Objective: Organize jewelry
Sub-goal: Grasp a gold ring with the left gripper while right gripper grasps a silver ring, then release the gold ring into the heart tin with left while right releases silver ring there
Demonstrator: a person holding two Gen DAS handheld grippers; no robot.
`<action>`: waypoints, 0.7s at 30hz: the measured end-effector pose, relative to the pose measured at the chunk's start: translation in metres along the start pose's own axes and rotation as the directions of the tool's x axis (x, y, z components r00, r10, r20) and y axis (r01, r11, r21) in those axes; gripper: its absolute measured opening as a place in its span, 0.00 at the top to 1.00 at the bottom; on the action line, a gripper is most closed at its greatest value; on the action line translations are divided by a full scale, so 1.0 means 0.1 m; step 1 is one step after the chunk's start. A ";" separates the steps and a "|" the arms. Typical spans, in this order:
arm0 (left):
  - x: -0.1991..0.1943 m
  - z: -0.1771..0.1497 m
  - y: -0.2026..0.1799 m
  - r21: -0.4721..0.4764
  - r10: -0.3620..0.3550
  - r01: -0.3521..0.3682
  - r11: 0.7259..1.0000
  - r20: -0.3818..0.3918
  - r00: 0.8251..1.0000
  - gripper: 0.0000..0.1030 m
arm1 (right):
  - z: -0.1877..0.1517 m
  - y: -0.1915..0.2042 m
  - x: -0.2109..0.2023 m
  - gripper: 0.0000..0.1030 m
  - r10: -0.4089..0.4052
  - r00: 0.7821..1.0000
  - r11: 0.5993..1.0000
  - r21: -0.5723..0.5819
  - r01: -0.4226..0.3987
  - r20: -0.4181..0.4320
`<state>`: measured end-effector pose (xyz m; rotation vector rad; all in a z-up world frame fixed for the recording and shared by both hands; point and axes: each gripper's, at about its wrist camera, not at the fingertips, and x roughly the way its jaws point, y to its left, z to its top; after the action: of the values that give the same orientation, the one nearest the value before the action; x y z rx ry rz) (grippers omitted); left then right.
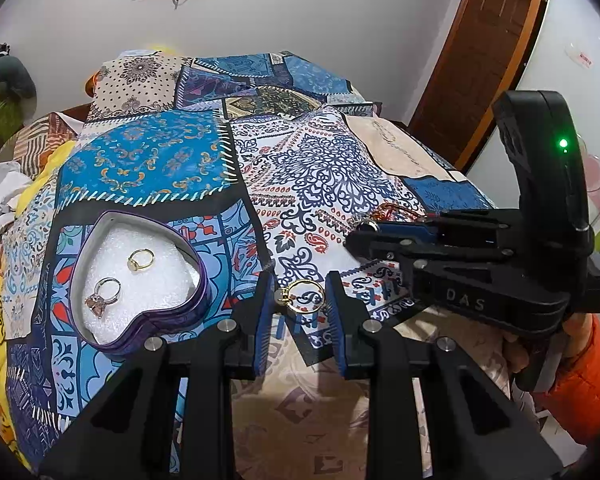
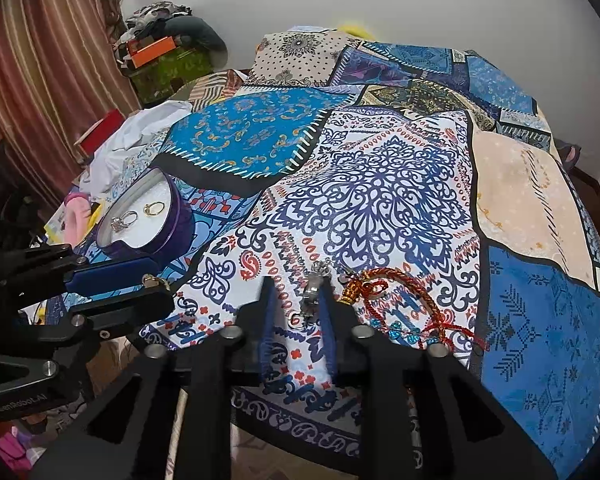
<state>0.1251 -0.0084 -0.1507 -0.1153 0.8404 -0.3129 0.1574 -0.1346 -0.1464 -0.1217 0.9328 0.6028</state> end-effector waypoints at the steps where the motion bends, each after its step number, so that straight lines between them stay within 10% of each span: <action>1: -0.01 0.00 0.01 -0.002 0.002 -0.002 1.000 0.002 1.000 0.75 | 0.00 -0.01 0.00 0.91 0.001 1.000 1.000 0.007 -0.001 0.002; 21: -0.39 0.00 0.26 -0.049 0.059 -0.055 0.997 0.084 0.995 0.75 | 0.09 0.25 -0.29 0.94 0.004 0.996 0.999 -0.034 -0.001 0.090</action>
<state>0.1060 0.0283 -0.1285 -0.1465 0.7649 -0.2335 0.1374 -0.1230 -0.1142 -0.1229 0.8364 0.6212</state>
